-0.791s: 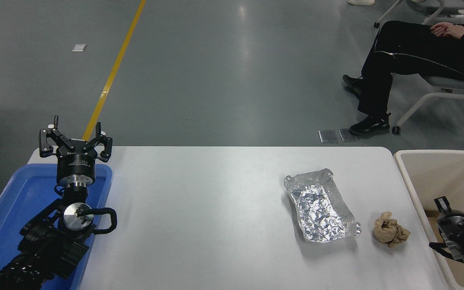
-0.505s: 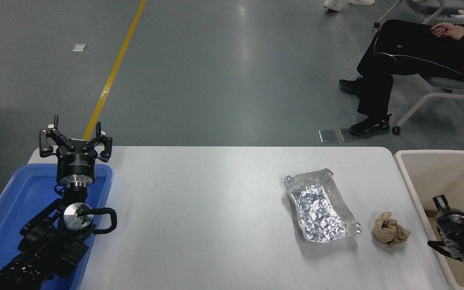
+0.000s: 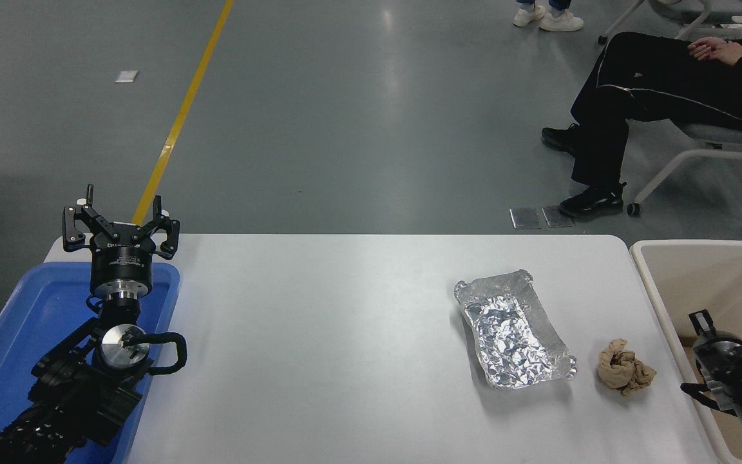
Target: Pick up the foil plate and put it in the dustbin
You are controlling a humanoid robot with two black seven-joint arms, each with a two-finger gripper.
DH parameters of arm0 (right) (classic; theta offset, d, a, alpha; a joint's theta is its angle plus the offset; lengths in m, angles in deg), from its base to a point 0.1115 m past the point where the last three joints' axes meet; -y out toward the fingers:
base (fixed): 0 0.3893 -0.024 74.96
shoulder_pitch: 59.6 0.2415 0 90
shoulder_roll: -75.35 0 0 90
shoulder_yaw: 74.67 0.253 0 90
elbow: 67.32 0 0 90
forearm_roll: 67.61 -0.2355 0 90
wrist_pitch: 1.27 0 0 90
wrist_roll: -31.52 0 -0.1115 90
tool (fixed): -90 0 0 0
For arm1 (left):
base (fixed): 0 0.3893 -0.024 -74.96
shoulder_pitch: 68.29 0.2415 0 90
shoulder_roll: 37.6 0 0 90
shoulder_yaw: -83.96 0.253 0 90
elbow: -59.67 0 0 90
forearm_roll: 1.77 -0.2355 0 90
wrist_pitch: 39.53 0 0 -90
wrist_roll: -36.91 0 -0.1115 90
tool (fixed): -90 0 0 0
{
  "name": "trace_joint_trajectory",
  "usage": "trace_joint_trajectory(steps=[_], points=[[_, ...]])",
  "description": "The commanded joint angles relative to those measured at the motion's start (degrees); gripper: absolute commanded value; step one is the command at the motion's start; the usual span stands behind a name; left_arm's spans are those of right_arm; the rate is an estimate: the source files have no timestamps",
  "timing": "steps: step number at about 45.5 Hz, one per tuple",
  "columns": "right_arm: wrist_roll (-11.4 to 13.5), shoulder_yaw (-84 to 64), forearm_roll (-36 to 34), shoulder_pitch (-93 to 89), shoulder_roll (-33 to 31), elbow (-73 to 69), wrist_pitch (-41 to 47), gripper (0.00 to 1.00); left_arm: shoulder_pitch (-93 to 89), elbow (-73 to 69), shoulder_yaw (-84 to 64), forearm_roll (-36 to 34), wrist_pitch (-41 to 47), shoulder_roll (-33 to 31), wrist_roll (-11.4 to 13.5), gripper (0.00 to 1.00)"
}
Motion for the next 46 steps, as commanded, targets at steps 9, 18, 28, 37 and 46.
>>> trace_joint_trajectory(steps=[9, 18, 28, 37, 46], points=[[0.0, -0.5, -0.1, 0.1, -1.9, 0.1, 0.4, 0.0, 0.0, 0.0, 0.0, 0.0, 0.0, 0.0, 0.0, 0.99], [-0.6, -0.6, 0.8, 0.2, -3.8, -0.4, 1.0, 0.19, 0.0, 0.0, 0.0, 0.1, 0.0, 0.0, 0.0, 0.99], [-0.9, -0.7, 0.9, 3.2, -5.7, -1.6, 1.0, 0.95, 0.0, 0.0, 0.0, 0.1, 0.0, 0.0, 0.0, 0.99], [-1.0, -7.4, 0.9, 7.6, -6.0, -1.8, 1.5, 1.0, 0.0, 0.0, 0.0, 0.1, 0.0, 0.0, 0.0, 0.99], [-0.9, -15.4, 0.9, 15.4, -10.8, -14.0, 1.5, 1.0, 0.0, 0.0, 0.0, 0.1, 0.0, 0.0, 0.0, 0.99]])
